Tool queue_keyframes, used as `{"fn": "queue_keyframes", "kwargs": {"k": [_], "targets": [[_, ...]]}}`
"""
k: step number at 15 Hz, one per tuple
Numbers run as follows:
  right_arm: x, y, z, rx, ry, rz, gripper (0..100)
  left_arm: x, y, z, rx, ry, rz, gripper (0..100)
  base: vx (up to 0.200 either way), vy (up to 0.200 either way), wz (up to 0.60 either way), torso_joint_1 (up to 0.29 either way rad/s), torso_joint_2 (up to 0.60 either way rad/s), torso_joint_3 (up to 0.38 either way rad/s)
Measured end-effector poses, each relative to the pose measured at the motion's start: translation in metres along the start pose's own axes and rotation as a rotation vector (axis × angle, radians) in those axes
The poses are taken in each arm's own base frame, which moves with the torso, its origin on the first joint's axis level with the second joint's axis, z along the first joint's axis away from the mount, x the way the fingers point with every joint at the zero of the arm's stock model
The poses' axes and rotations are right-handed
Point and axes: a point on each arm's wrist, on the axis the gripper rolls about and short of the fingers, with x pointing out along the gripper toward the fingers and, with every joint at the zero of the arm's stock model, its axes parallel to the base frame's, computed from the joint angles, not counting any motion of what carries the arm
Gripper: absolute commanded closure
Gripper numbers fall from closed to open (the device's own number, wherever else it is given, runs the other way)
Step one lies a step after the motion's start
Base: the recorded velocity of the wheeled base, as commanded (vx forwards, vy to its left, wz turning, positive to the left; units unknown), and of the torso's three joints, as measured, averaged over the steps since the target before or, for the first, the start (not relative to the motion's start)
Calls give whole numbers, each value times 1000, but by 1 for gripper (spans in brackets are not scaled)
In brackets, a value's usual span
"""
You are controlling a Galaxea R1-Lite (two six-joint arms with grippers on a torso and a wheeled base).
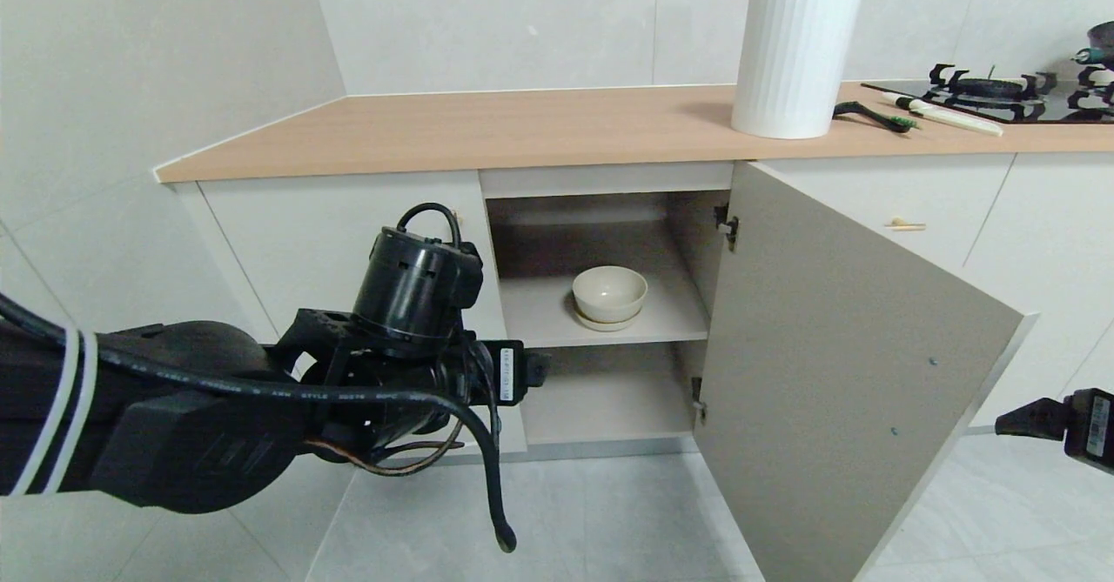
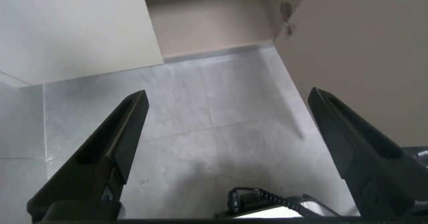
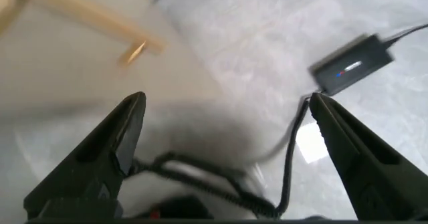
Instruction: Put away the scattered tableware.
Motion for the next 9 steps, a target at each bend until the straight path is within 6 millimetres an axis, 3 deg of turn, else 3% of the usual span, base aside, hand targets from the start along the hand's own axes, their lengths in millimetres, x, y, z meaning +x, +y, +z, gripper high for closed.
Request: {"fn": "queue_keyframes", "kwargs": {"k": [3,6,9], "targets": [[10,2,19,40,-67,0,0,-1,0,1,-3,-4,0,0,0,0,0,0,0,0],[36,10,36,56,-107,10,0,0,4,4,-13,-11,9,0,0,0,0,0,0,0],[56,22,38,34,-71,24,0,-1,12,8,-47,-21,28,0,0,0,0,0,0,0]]}}
